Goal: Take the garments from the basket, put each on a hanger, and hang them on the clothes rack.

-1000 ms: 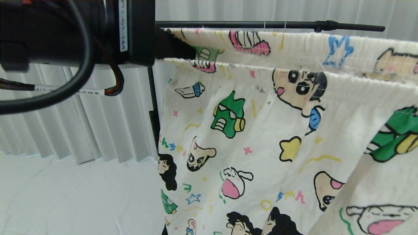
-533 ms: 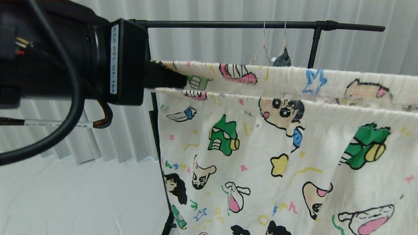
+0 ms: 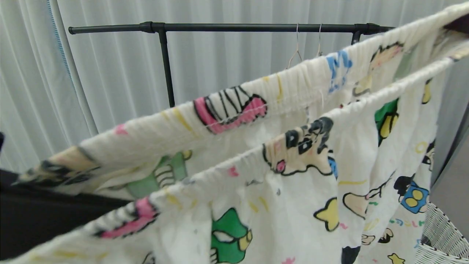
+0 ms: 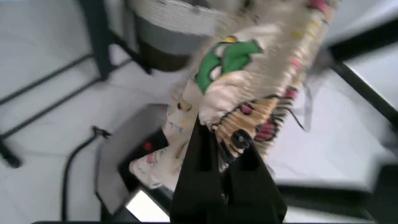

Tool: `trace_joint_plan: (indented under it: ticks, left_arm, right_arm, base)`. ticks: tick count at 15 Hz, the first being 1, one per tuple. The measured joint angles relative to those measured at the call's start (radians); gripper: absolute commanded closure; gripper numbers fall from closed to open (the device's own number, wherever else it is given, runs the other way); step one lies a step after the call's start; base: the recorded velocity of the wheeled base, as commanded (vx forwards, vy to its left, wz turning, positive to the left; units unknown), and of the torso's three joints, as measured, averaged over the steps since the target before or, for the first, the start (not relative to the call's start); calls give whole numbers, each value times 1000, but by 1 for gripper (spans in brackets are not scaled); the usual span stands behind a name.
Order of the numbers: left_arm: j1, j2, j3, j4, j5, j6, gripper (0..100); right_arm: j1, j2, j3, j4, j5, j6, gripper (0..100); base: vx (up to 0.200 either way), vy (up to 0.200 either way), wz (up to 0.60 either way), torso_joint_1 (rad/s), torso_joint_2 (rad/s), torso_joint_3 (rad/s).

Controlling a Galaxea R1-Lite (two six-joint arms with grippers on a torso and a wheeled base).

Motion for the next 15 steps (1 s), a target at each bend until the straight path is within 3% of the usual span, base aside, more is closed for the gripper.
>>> trace_joint_plan:
  ticks: [4, 8, 12, 15]
  left_arm:
    - [-48, -43, 0, 8, -9, -5, 100]
    - [-46, -53, 8, 7, 15, 26, 100]
    - [113, -16, 10, -23, 138, 313, 100]
    - [198, 51, 15, -234, 148, 344, 100]
  right_arm:
    - [61, 84, 43, -77, 10, 1, 100]
    - [11, 69, 73, -54, -17, 0, 100]
    - [-94, -26, 79, 74, -32, 1, 100]
    - [-101, -97, 80, 177, -9, 3, 100]
  base:
    - [0, 0, 0, 0, 0, 0]
    - [0, 0, 0, 0, 0, 0]
    - [0, 0, 0, 0, 0, 0]
    - [0, 0, 0, 0, 0, 0]
